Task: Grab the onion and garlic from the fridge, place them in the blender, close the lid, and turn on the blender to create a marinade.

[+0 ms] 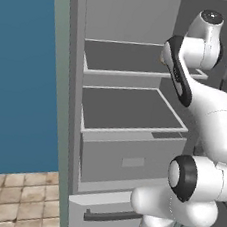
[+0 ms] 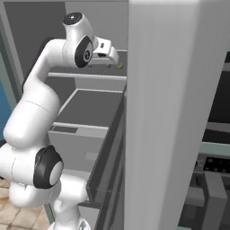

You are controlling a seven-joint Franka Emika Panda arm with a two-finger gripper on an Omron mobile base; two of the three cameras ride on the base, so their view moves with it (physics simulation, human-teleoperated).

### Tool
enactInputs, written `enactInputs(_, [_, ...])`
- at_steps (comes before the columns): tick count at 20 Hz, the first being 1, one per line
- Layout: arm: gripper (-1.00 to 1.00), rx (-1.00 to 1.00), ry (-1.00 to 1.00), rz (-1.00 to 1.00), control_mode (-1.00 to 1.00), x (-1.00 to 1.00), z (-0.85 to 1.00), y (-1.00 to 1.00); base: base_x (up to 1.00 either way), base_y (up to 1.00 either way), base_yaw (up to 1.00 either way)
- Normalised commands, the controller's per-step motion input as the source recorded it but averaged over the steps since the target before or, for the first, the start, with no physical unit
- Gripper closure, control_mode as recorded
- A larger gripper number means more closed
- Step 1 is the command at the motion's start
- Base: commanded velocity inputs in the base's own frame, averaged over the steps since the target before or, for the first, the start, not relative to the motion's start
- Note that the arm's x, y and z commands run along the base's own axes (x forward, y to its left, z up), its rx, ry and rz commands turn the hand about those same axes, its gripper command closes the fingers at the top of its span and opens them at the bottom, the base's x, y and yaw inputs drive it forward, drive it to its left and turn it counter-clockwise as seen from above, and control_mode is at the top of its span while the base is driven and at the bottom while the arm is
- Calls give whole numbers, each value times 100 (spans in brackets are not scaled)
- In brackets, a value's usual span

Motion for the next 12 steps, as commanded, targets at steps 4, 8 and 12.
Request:
enactInputs(4, [-100,0,5,0,-100,37,-26,0,0,0,0])
enactInputs(8, [-100,0,1,0,-100,25,-35,-3,0,0,0])
enactInputs(12, [-100,0,0,0,-100,26,-24,-11,0,0,0])
